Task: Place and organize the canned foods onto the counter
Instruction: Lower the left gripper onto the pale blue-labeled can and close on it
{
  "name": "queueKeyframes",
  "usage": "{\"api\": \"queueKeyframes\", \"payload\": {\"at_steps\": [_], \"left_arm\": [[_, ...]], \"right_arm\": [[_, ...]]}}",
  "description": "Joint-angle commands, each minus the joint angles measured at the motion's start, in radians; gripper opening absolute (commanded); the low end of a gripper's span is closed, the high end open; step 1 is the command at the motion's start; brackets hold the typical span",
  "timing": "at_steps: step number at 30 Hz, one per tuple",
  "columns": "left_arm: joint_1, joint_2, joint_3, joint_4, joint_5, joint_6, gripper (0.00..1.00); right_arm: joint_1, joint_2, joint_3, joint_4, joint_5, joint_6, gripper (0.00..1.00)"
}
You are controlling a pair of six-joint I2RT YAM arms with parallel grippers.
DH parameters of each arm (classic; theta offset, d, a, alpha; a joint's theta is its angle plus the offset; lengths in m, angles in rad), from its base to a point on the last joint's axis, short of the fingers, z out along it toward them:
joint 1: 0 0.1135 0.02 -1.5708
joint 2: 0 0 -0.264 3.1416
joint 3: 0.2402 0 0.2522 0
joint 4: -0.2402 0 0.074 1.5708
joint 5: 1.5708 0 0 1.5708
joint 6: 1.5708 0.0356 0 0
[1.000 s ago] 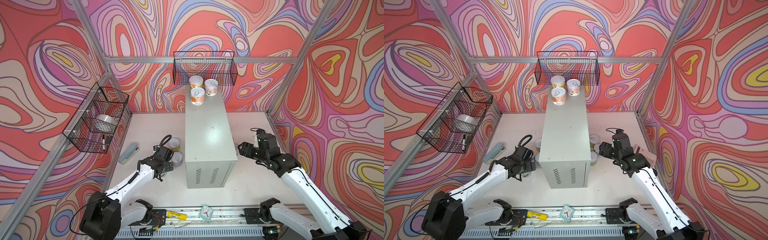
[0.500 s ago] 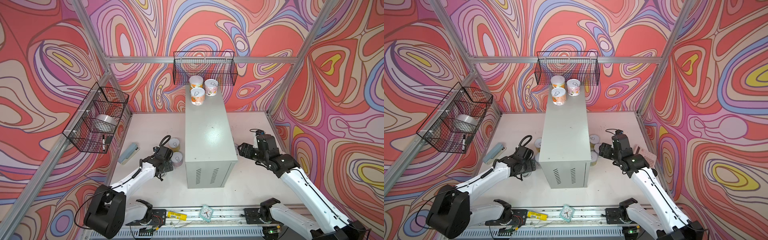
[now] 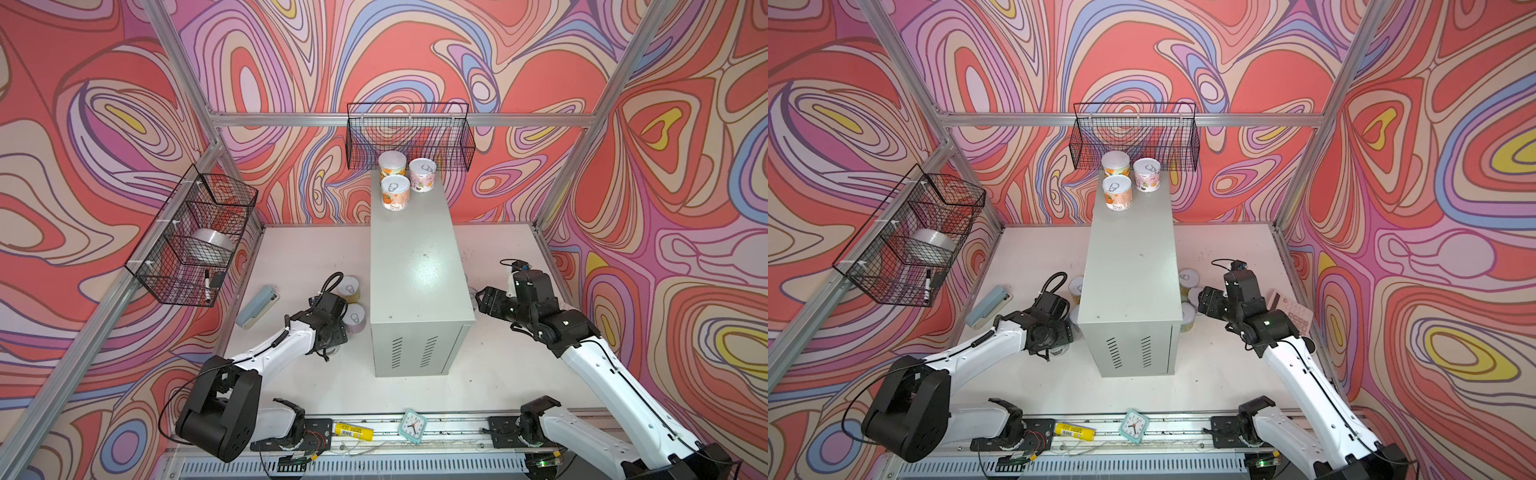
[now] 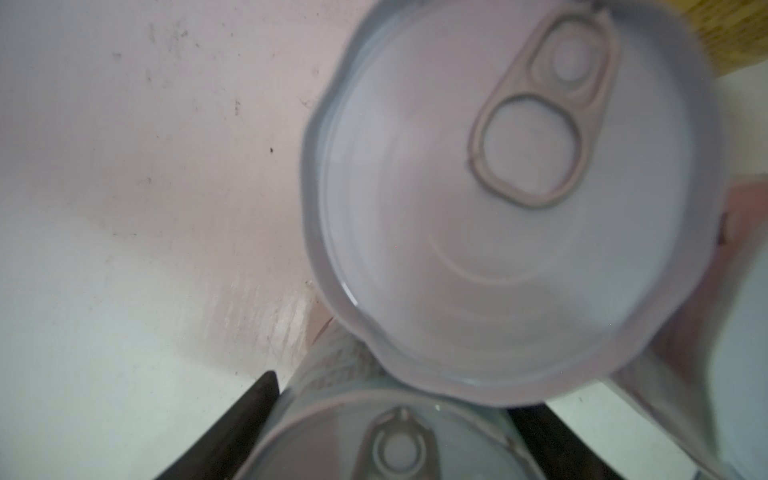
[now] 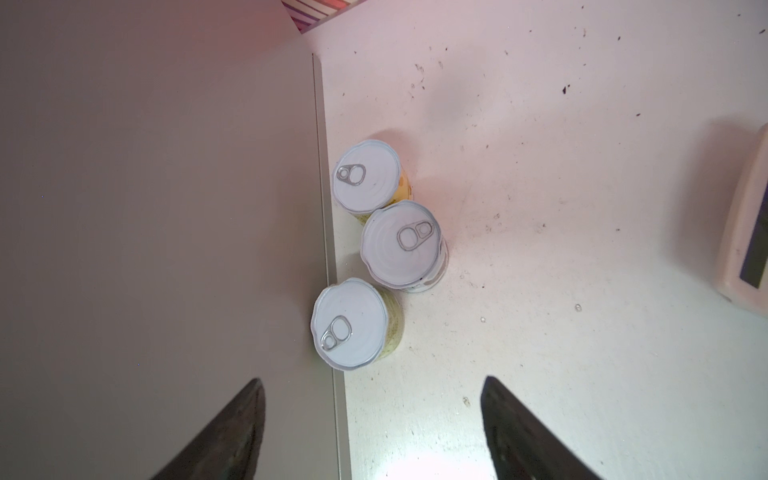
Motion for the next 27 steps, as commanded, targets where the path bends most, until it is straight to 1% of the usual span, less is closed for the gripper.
{"api": "queueKeyframes", "payload": {"at_steps": [1, 2, 3, 6, 7, 8, 12, 19, 22, 27], "left_arm": [[-0.004, -0.006, -0.015, -0.005, 0.006, -0.028, 0.77], [-0.005, -0.004, -0.015, -0.007, 0.006, -0.026, 0.73], [-0.008, -0.004, -0.015, -0.008, 0.008, -0.023, 0.67], [-0.010, -0.005, -0.014, -0.017, 0.009, -0.016, 0.37], [-0.010, -0.007, -0.010, -0.023, 0.010, -0.013, 0.11], [-0.012, -0.012, -0.002, -0.040, 0.002, -0.014, 0.00], [-0.019, -0.065, 0.028, -0.090, -0.009, 0.015, 0.00], [-0.029, -0.248, 0.147, -0.259, 0.004, 0.077, 0.00], [-0.043, -0.308, 0.223, -0.331, 0.008, 0.105, 0.00], [-0.057, -0.310, 0.395, -0.474, 0.014, 0.157, 0.00]], "right_arm": [[-0.002, 0.000, -0.014, 0.024, -0.011, -0.003, 0.83], [-0.003, 0.007, -0.011, 0.025, -0.013, -0.002, 0.83], [-0.003, 0.012, -0.004, 0.023, -0.014, -0.002, 0.83], [-0.003, 0.023, 0.011, 0.020, -0.014, -0.001, 0.82], [-0.002, 0.024, 0.017, 0.020, -0.014, -0.001, 0.82], [-0.002, 0.024, 0.024, 0.020, -0.014, -0.002, 0.82], [-0.003, 0.032, 0.053, -0.004, -0.005, -0.011, 0.82], [-0.003, -0.013, 0.069, -0.046, 0.011, -0.004, 0.82], [-0.003, -0.033, 0.074, -0.070, 0.026, -0.007, 0.82], [-0.003, -0.046, 0.057, -0.093, 0.033, -0.003, 0.83]]}}
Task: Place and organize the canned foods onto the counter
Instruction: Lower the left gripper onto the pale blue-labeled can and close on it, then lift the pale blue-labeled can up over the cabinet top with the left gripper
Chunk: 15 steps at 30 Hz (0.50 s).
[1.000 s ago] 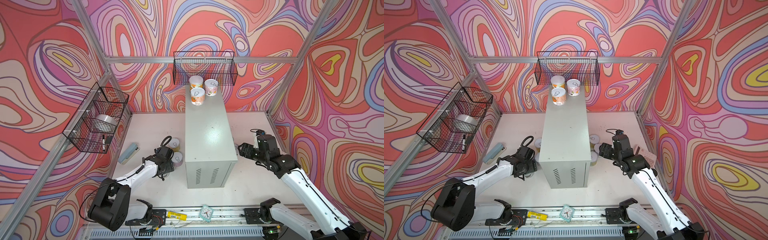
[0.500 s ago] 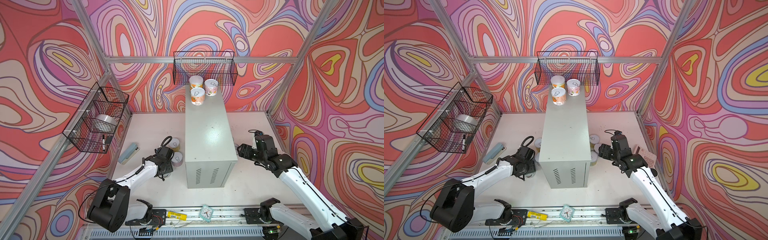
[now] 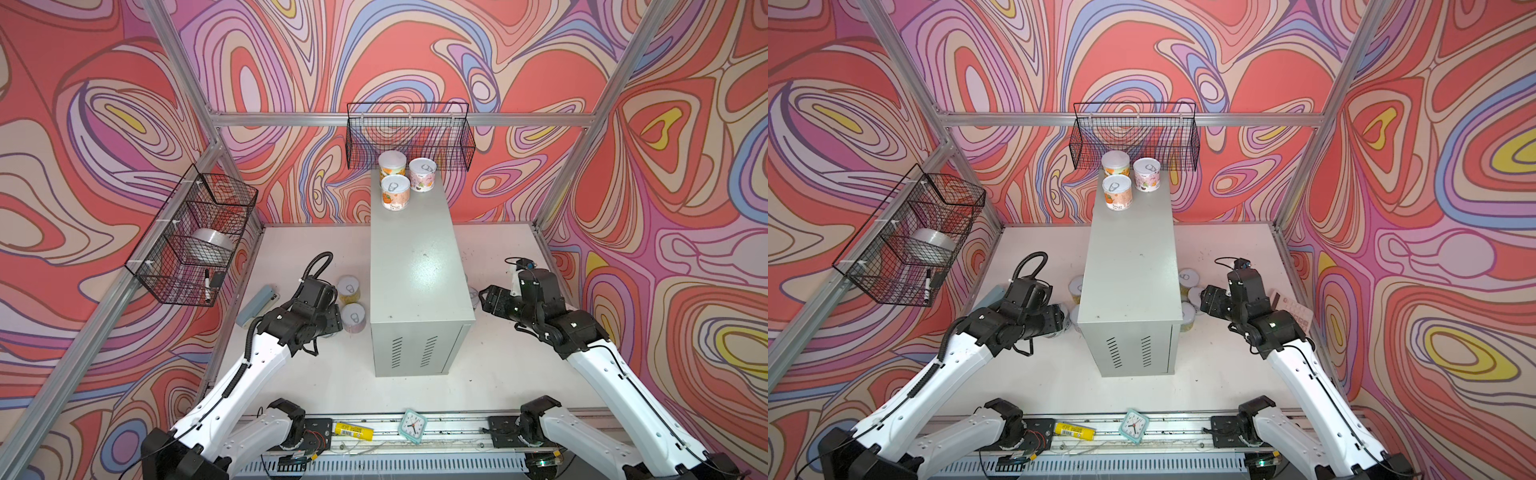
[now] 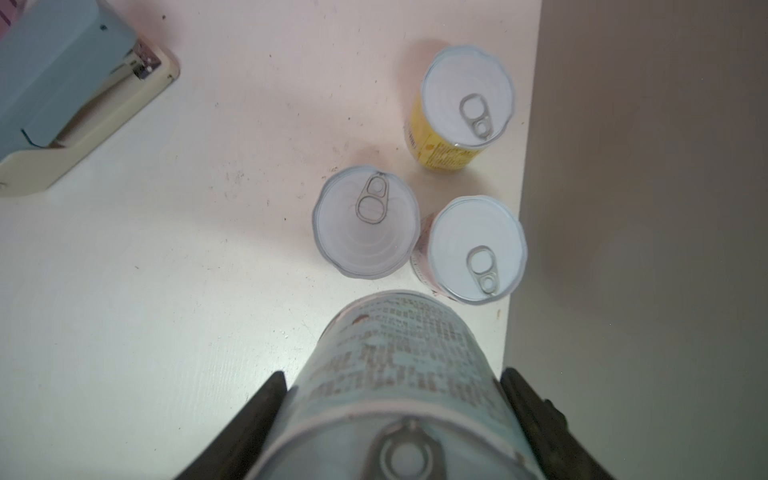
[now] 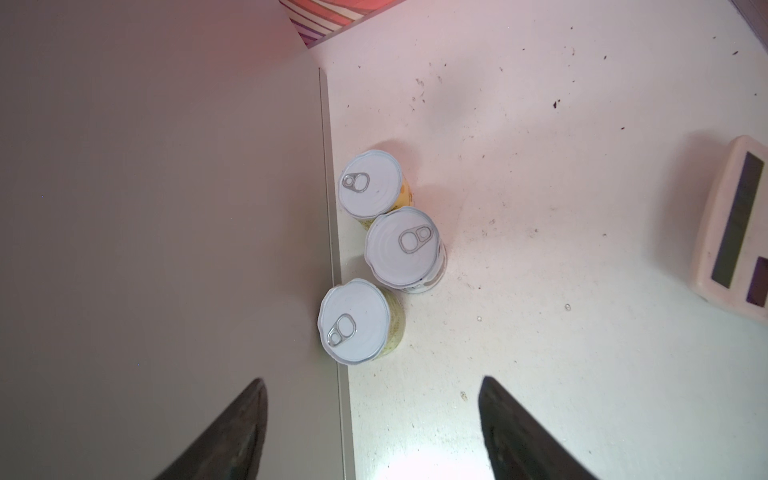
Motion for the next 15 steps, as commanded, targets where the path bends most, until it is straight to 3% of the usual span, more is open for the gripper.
{"api": "queueKeyframes", "payload": {"at_steps": [1, 15], "left_arm": [[-0.018, -0.002, 0.122, -0.151, -0.009, 0.052, 0.00], [-0.047, 0.148, 0.814, -0.487, -0.079, 0.214, 0.00]], "right_arm": [[-0.003, -0.012, 0.003, -0.034, 0.028, 0.002, 0.83], [-0.005, -0.019, 0.055, -0.096, 0.080, -0.023, 0.84]]}}
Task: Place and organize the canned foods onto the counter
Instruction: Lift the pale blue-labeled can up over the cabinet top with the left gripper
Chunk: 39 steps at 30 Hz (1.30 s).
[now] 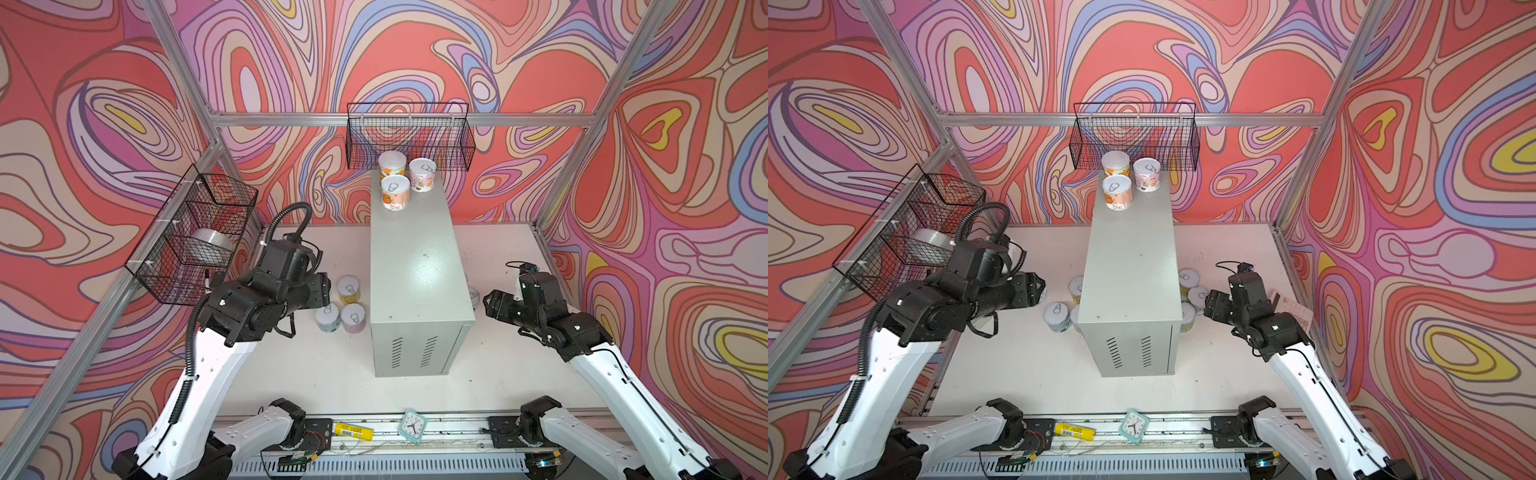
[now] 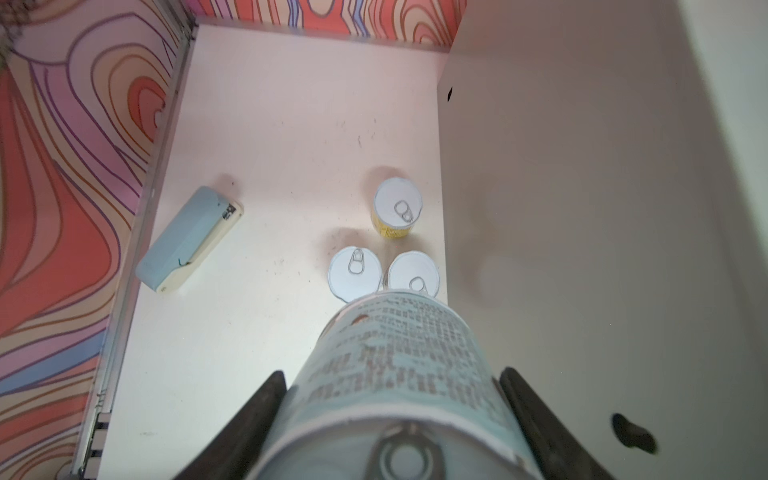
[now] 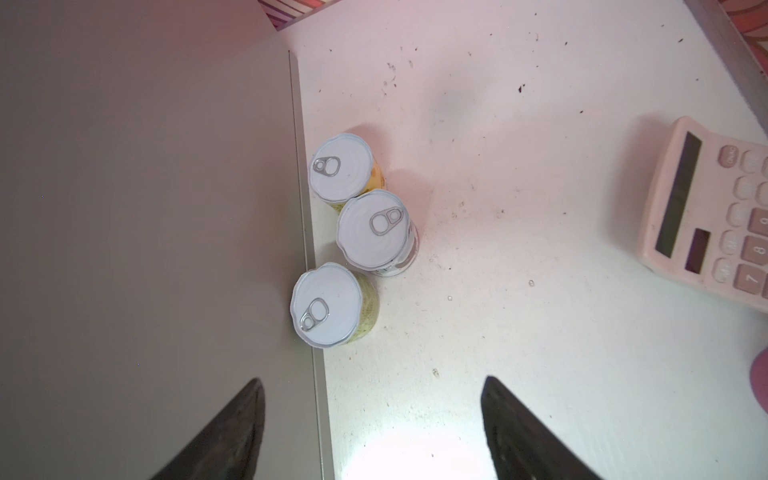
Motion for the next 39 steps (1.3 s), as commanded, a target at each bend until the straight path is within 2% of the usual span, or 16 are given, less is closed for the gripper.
{"api": "queueKeyframes", "payload": {"at_steps": [1, 5, 17, 27, 32, 39], "left_arm": [[-0.008, 0.047, 0.114, -0.076, -0.022, 0.077, 0.00], [-0.042, 0.123, 0.238, -0.092, -0.007, 0.118, 0.00], [-0.305, 0.408, 0.643, -0.140, -0.131, 0.209, 0.00], [-0.428, 0.603, 0.811, -0.097, -0.096, 0.267, 0.00], [-0.441, 0.649, 0.808, -0.059, -0.042, 0.271, 0.00], [-0.446, 0.698, 0.815, -0.031, -0.023, 0.274, 0.00]], "right_arm": [[-0.004, -0.002, 0.046, -0.016, 0.027, -0.013, 0.84], [-0.004, 0.007, 0.074, -0.028, 0.028, -0.013, 0.84], [-0.003, -0.009, 0.178, -0.089, 0.058, -0.038, 0.84], [-0.004, -0.035, 0.217, -0.116, 0.067, -0.052, 0.83], [-0.004, -0.038, 0.251, -0.129, 0.061, -0.056, 0.83], [-0.003, -0.052, 0.262, -0.129, 0.051, -0.051, 0.83]]}}
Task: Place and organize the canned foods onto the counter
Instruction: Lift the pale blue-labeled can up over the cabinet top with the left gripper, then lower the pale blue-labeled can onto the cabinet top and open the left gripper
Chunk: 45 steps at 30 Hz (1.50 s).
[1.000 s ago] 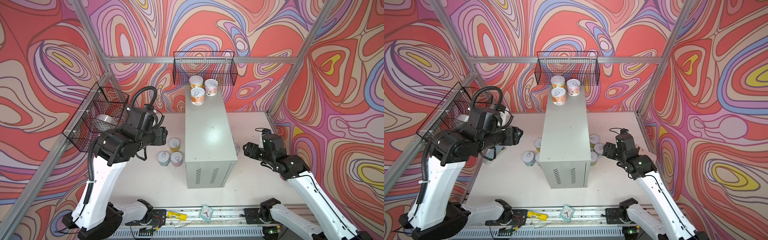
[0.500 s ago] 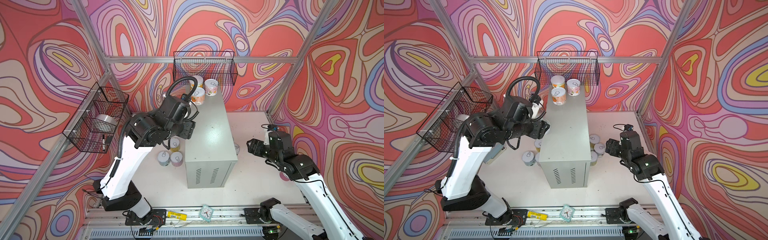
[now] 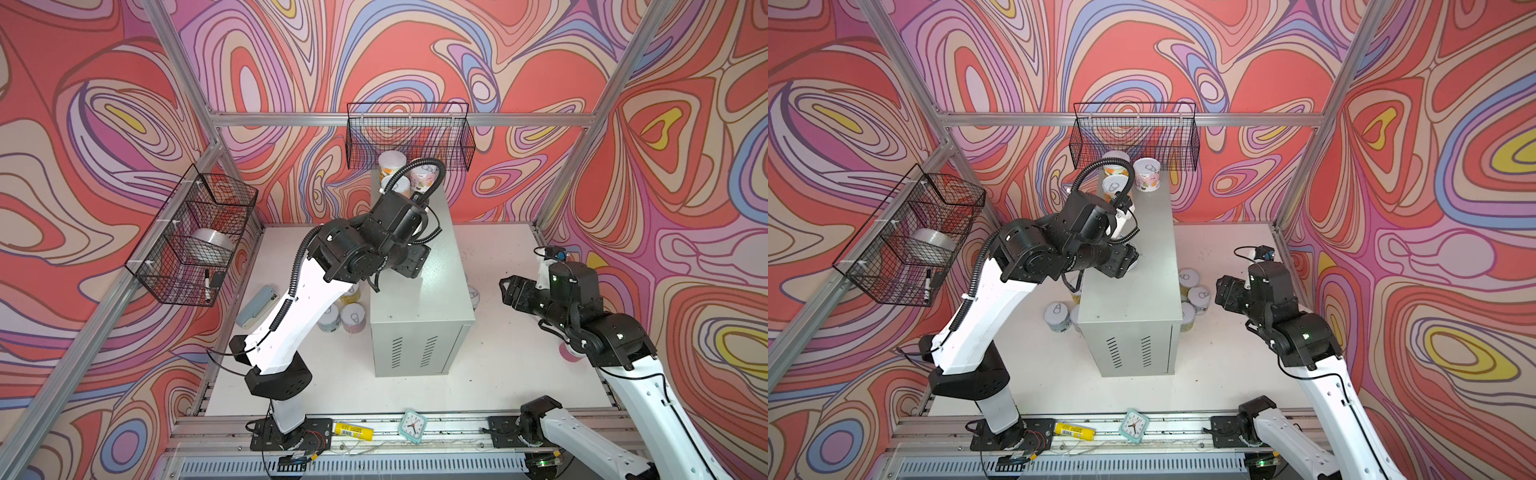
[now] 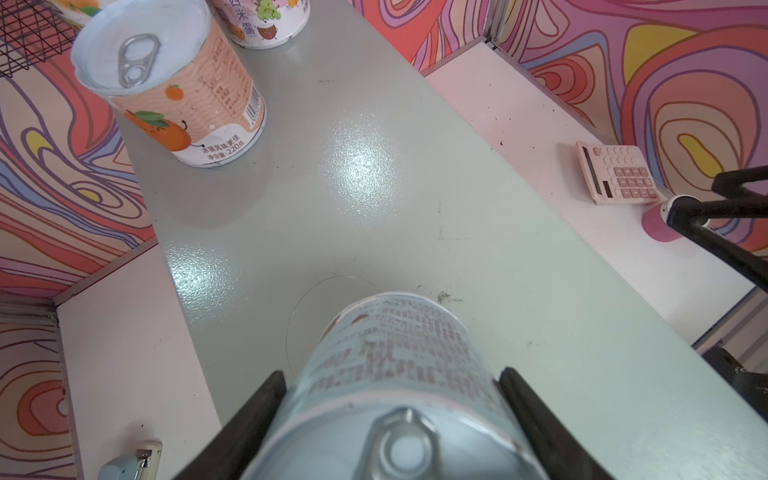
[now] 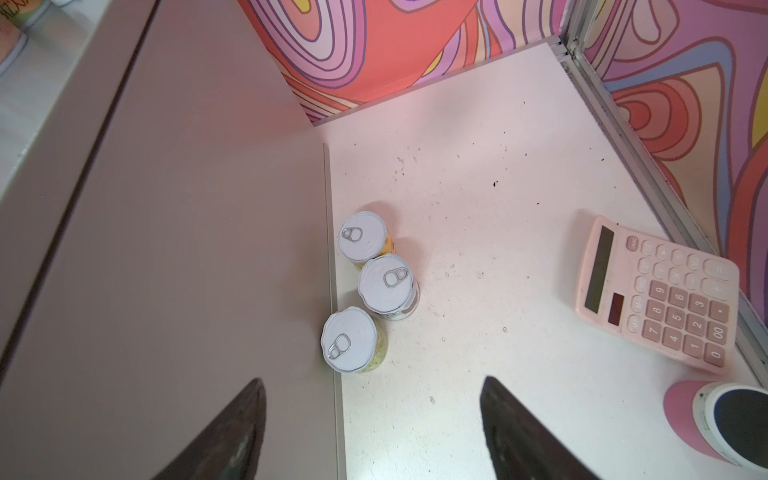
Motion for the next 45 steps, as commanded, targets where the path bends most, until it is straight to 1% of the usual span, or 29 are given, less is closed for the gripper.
{"api": "queueKeyframes", "payload": {"at_steps": [1, 3, 6, 9, 13, 15, 16, 17, 25, 28, 31, 34, 36, 38, 41, 43, 45], "left_arm": [[-0.004, 0.032, 0.032, 0.031, 0.013, 0.017, 0.04], [-0.004, 0.049, 0.043, 0.030, 0.009, 0.021, 0.30], [-0.004, 0.063, 0.047, 0.045, -0.004, 0.029, 0.55], [-0.002, 0.071, 0.047, 0.065, -0.012, 0.036, 0.68], [0.010, 0.078, 0.047, 0.095, -0.004, 0.040, 0.75], [0.020, 0.078, 0.047, 0.112, 0.001, 0.040, 0.86], [0.024, 0.079, 0.047, 0.119, 0.004, 0.042, 0.95], [0.031, 0.081, 0.047, 0.123, 0.012, 0.042, 1.00], [0.069, 0.072, 0.044, 0.176, 0.037, 0.055, 1.00], [0.072, 0.035, 0.046, 0.215, 0.028, 0.078, 1.00], [0.074, -0.018, 0.023, 0.253, -0.007, 0.100, 1.00], [0.080, -0.096, -0.075, 0.319, -0.039, 0.108, 1.00], [0.096, -0.154, -0.152, 0.346, -0.042, 0.081, 1.00], [0.117, -0.232, -0.271, 0.388, -0.042, 0.053, 1.00], [0.144, -0.347, -0.450, 0.449, -0.040, 0.013, 1.00], [0.167, -0.406, -0.531, 0.463, -0.026, -0.021, 1.00], [0.201, -0.453, -0.604, 0.471, 0.003, -0.060, 0.99]], "right_arm": [[-0.004, -0.007, 0.017, -0.010, -0.001, -0.005, 0.83], [-0.004, -0.006, 0.015, -0.010, -0.006, -0.004, 0.83], [-0.004, -0.007, 0.012, -0.003, -0.010, -0.001, 0.83], [-0.003, -0.004, 0.011, 0.004, -0.018, 0.001, 0.83], [-0.004, -0.001, 0.014, 0.016, -0.029, 0.002, 0.83], [-0.004, 0.005, 0.024, 0.020, -0.037, -0.004, 0.83], [-0.004, 0.008, 0.027, 0.024, -0.042, -0.009, 0.83], [-0.003, 0.013, 0.030, 0.029, -0.049, -0.014, 0.83], [-0.004, 0.045, 0.058, 0.069, -0.098, -0.030, 0.83], [-0.004, 0.055, 0.106, 0.073, -0.124, -0.057, 0.83], [-0.003, 0.062, 0.150, 0.086, -0.153, -0.088, 0.83], [-0.004, 0.064, 0.174, 0.138, -0.246, -0.107, 0.83], [-0.004, 0.076, 0.189, 0.173, -0.339, -0.104, 0.83], [-0.002, 0.088, 0.192, 0.213, -0.417, -0.095, 0.83], [-0.002, 0.099, 0.199, 0.261, -0.487, -0.094, 0.83], [-0.001, 0.110, 0.214, 0.280, -0.528, -0.099, 0.83], [0.011, 0.129, 0.240, 0.276, -0.536, -0.103, 0.83]]}}
